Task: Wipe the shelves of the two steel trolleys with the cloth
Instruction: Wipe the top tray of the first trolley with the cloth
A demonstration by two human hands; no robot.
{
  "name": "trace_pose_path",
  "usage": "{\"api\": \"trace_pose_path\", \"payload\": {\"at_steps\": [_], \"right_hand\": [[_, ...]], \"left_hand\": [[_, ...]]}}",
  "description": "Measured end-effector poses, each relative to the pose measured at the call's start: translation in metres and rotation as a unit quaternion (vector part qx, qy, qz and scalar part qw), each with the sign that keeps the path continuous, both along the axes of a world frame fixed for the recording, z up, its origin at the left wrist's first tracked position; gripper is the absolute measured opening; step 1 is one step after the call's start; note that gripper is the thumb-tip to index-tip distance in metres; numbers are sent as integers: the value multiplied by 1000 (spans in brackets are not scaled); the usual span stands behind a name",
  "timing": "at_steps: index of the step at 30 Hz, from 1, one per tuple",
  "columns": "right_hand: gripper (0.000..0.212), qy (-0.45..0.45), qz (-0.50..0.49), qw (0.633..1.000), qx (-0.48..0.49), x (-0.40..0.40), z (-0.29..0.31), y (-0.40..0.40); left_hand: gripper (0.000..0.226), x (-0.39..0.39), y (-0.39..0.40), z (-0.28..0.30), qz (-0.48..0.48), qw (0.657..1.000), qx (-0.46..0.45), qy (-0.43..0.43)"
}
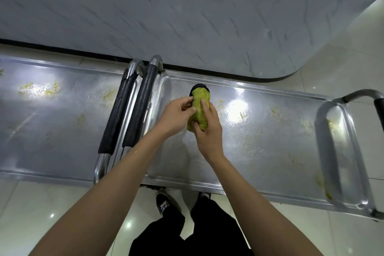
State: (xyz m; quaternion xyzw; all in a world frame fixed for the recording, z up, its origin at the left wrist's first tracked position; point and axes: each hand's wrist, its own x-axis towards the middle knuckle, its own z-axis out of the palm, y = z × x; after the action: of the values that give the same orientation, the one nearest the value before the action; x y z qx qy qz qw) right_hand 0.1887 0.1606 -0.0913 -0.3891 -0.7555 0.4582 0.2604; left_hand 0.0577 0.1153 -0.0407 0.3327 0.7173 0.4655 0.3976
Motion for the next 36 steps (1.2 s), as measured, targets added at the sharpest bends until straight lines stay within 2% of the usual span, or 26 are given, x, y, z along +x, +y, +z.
{"api": "trace_pose_path", "payload": {"at_steps": [6, 13, 15, 17, 19, 23, 25, 28, 31, 36], "right_hand": [[65, -37, -49, 998, -21, -4, -22, 29], [59, -137, 40, 987, 73, -28, -53, 75], [59, -218, 96, 967, 87, -38, -67, 77], [58, -311, 166, 931, 96, -45, -82, 74], [55, -348, 197, 908, 126, -49, -91, 72], [58, -332, 179, 907, 187, -56, -94, 80], [64, -345, 221, 886, 217, -59, -98, 85], [62, -366, 251, 865, 231, -62, -110, 86], [61, -363, 231, 875, 221, -62, -120, 85], [59, -353, 203, 889, 210, -71, -124, 88]], "left_hand": [[33, -11, 5, -24, -7, 990, -63, 128], [38, -29, 12, -57, -29, 955, -167, 245], [39, -34, 13, -66, -35, 942, -206, 263], [40, -37, 12, -73, -42, 932, -233, 276], [40, -40, 9, -81, -44, 929, -239, 279], [39, -47, 4, -91, -46, 926, -232, 296], [38, -51, 6, -95, -55, 919, -236, 310], [35, -55, 12, -100, -49, 909, -257, 325], [38, -57, 16, -108, -39, 899, -301, 316], [45, -60, 18, -117, -25, 905, -310, 291]]}}
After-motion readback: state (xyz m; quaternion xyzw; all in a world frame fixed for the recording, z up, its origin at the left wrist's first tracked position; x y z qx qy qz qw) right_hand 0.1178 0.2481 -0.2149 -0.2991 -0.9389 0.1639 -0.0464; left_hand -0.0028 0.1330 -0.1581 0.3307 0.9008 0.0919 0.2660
